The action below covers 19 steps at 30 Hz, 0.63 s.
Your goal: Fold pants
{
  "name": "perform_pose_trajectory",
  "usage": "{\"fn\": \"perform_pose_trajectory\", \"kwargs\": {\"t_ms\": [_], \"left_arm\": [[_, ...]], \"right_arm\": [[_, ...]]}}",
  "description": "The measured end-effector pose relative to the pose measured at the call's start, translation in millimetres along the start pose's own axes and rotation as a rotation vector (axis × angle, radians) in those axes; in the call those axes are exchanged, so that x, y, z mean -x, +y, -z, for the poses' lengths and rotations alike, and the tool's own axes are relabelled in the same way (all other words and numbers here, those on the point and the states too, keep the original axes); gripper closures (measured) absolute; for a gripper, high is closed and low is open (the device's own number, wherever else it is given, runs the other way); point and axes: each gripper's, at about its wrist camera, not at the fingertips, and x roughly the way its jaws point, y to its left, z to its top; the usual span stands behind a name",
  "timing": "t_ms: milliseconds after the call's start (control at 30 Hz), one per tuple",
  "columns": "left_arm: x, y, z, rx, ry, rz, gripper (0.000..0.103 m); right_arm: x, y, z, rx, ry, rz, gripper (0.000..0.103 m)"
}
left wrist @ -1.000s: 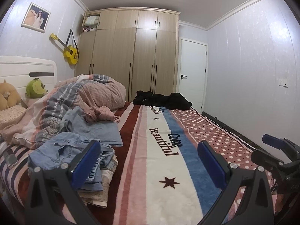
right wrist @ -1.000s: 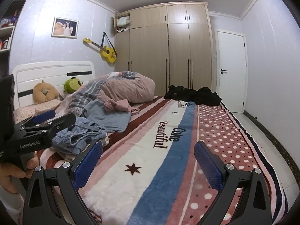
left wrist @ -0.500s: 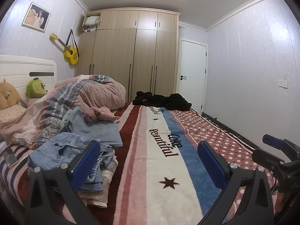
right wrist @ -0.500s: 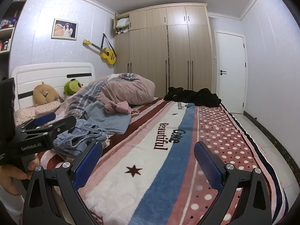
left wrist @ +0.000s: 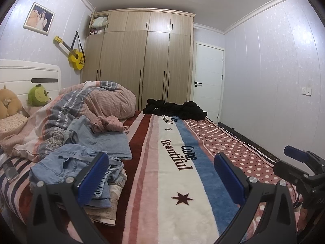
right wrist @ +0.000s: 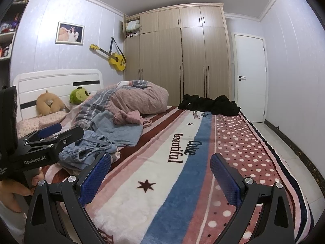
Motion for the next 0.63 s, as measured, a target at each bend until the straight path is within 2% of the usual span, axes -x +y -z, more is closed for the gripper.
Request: {"fn": "perform_pose_trajectory", "kwargs": {"t_ms": [633], "left_arm": [[-1.9, -2.9, -3.1, -0.001, 0.001, 0.006, 0.001]], "right_arm": [[-0.3, -0.7, 0.7, -0.003, 0.0, 0.0, 0.005]]}}
